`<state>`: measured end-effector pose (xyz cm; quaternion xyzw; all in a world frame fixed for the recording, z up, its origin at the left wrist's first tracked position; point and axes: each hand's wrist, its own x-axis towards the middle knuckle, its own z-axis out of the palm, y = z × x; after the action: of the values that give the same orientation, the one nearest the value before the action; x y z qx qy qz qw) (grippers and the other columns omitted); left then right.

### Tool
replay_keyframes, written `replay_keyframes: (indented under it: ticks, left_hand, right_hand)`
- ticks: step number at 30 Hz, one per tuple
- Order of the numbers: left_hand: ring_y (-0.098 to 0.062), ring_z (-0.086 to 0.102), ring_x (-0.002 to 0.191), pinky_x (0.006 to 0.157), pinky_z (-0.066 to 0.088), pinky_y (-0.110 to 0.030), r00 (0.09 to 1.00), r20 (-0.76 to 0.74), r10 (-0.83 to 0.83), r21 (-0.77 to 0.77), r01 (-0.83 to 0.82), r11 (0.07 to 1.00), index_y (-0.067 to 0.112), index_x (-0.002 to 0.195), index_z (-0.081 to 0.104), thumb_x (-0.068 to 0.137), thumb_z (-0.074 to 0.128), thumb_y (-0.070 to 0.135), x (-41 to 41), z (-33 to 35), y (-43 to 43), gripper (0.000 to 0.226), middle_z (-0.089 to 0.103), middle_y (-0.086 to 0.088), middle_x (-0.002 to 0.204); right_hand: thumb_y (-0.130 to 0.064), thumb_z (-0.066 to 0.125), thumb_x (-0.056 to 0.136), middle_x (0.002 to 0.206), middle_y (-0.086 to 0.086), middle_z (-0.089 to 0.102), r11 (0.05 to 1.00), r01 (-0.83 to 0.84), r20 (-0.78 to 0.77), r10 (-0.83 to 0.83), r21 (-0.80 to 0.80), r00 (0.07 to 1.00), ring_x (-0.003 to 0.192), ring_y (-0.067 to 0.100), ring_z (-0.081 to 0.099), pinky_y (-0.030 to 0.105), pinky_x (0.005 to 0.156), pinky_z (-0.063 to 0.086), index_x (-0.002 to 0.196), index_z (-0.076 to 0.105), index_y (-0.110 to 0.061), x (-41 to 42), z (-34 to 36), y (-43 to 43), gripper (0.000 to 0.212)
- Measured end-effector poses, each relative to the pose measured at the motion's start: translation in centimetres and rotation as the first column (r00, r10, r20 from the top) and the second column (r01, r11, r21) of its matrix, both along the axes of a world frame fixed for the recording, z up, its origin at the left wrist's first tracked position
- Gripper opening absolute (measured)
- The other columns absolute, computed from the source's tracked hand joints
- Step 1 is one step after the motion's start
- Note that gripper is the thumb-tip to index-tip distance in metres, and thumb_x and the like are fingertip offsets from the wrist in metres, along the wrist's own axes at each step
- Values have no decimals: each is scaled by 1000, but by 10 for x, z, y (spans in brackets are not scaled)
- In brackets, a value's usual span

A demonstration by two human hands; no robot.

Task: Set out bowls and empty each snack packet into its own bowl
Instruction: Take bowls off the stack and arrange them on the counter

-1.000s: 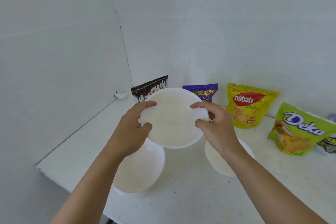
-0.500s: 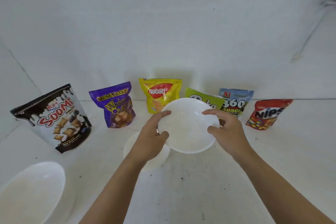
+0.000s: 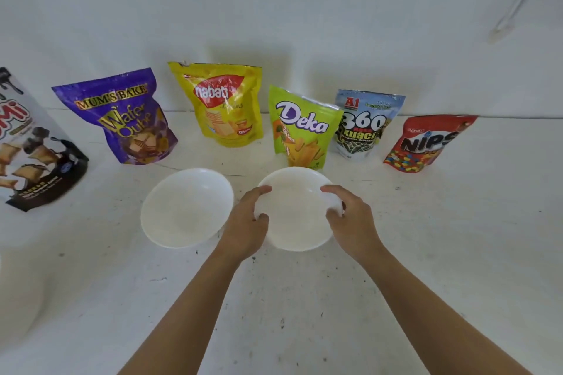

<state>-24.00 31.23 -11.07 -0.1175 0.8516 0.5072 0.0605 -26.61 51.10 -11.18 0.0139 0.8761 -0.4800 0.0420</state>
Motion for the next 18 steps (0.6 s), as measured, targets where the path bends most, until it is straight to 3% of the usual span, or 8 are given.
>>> replay_keyframes:
  ticks: [4, 9, 14, 16, 18]
  left_hand:
    - [-18, 42, 119, 99, 47, -34, 1000, 10, 17, -12, -17, 1000, 30, 140, 50, 93, 45, -2, 2, -6, -14, 57, 44, 11, 134]
    - [-25, 46, 126, 105, 48, -44, 998, 58, 35, 59, -38, 998, 33, 134, 55, 94, 49, 1, 1, -4, -20, 52, 47, 5, 141]
    - [-24, 37, 142, 115, 37, -43, 996, 87, 32, 194, -48, 980, 39, 135, 57, 98, 59, 17, 5, 14, -19, 43, 36, 7, 156]
    - [-22, 29, 149, 117, 30, -43, 995, 97, 10, 202, -29, 979, 41, 138, 54, 98, 61, 23, 9, 31, -25, 44, 25, 9, 164]
    - [-18, 27, 150, 119, 28, -44, 996, 82, -29, 210, 11, 978, 42, 138, 54, 98, 62, 30, 15, 53, -33, 42, 28, 11, 162]
  right_hand:
    - [5, 50, 89, 129, 1, 60, 999, -41, 16, 41, -13, 999, 108, 17, 51, 21, 84, 40, 128, 61, -24, 0, -6, -10, 50]
    - [1, 56, 90, 134, 3, 57, 999, -46, 16, 46, 13, 999, 113, 16, 49, 22, 89, 41, 132, 57, -23, 1, -4, -15, 48]
    - [-8, 64, 89, 130, -5, 58, 998, -36, -138, 42, 48, 990, 115, 10, 48, 24, 98, 36, 127, 60, -22, 3, 18, -20, 41]
    - [-9, 65, 89, 125, -6, 60, 997, -59, -206, 69, 54, 976, 113, 10, 49, 24, 98, 37, 124, 62, -21, 2, 34, -25, 37]
    - [-10, 66, 89, 121, -7, 62, 996, -77, -267, 87, 45, 960, 110, 8, 51, 19, 93, 36, 121, 65, -20, 2, 53, -34, 34]
